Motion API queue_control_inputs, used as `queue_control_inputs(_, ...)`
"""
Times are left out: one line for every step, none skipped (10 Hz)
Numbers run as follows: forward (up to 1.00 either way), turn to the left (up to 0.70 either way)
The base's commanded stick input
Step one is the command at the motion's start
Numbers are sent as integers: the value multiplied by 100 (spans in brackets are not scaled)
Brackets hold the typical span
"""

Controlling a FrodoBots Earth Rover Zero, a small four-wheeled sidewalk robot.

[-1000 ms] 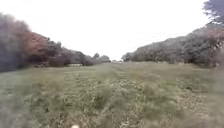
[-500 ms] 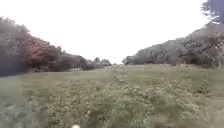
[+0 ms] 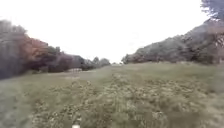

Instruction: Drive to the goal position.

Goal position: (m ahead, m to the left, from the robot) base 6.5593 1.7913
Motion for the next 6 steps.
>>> queue_control_inputs(85,0)
queue_control_inputs(85,0)
queue_control_inputs(85,0)
queue_control_inputs(85,0)
queue_control_inputs(85,0)
queue_control_inputs(85,0)
